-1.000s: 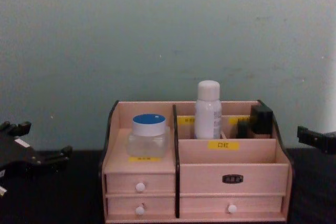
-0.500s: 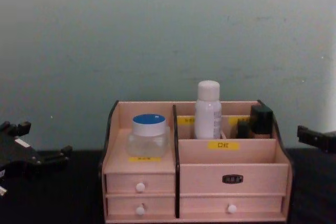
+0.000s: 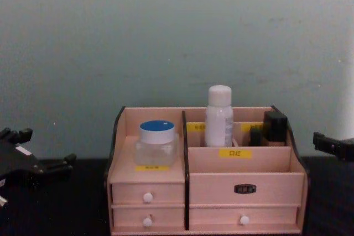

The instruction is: Pick up the facial cleanser and watermelon frost from the table and place them into the tiered storage box.

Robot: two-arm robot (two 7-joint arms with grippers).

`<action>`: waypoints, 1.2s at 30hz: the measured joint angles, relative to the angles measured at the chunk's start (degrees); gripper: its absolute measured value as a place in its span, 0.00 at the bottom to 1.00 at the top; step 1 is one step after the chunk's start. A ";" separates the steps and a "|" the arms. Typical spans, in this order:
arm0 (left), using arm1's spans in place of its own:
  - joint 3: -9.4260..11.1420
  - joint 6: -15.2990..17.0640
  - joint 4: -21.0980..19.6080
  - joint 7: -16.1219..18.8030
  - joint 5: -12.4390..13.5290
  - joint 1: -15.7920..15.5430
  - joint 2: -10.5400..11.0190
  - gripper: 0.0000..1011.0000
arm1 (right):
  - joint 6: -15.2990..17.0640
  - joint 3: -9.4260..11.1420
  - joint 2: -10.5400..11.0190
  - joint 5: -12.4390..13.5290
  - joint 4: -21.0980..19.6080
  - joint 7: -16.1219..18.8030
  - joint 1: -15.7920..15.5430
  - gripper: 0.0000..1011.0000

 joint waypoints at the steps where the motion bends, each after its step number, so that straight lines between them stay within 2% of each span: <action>1: 0.00 0.00 0.00 0.00 0.00 0.00 0.00 0.99 | 0.00 0.00 0.00 0.00 0.00 0.00 0.00 0.99; 36: 0.00 0.00 0.00 0.00 0.00 0.00 0.00 0.99 | 0.01 0.00 0.00 0.00 0.00 0.00 0.00 0.99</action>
